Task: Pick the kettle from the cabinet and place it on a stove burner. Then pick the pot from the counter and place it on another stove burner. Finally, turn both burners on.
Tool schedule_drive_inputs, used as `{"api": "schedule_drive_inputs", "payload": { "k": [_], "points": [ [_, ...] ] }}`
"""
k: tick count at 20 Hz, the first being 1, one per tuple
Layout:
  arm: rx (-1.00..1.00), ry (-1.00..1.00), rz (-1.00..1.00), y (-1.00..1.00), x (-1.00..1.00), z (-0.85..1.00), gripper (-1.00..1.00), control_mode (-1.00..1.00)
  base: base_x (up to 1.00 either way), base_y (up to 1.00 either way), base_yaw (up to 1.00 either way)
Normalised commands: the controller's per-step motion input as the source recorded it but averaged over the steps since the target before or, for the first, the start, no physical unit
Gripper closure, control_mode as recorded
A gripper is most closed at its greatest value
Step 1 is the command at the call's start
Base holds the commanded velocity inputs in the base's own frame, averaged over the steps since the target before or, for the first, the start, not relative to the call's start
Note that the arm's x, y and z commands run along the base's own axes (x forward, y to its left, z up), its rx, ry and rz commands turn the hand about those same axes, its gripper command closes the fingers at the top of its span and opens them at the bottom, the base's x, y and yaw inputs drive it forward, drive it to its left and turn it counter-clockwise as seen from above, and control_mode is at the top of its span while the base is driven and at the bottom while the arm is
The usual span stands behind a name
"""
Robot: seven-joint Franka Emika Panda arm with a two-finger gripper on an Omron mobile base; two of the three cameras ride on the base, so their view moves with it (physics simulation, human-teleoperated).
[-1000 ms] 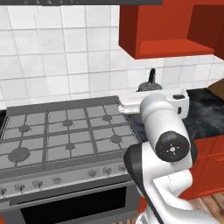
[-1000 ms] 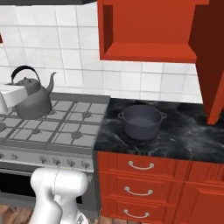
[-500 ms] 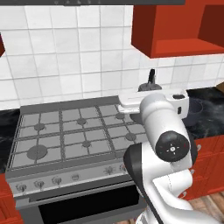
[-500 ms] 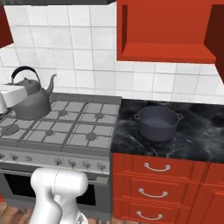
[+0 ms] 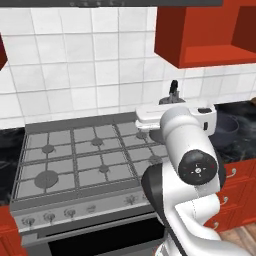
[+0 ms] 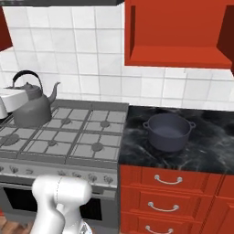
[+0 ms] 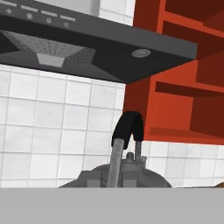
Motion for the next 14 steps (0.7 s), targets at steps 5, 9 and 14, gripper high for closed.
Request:
{"api": "schedule_drive_inputs", "payload": {
  "k": [5, 9, 14],
  "points": [
    [0.0, 0.0, 0.0, 0.0, 0.0, 0.0, 1.0, 1.0, 0.42, 0.25, -0.02],
    [0.0, 0.0, 0.0, 0.0, 0.0, 0.0, 1.0, 1.0, 0.42, 0.22, -0.02],
    [0.0, 0.0, 0.0, 0.0, 0.0, 0.0, 1.0, 1.0, 0.39, 0.18, -0.01]
  ]
}}
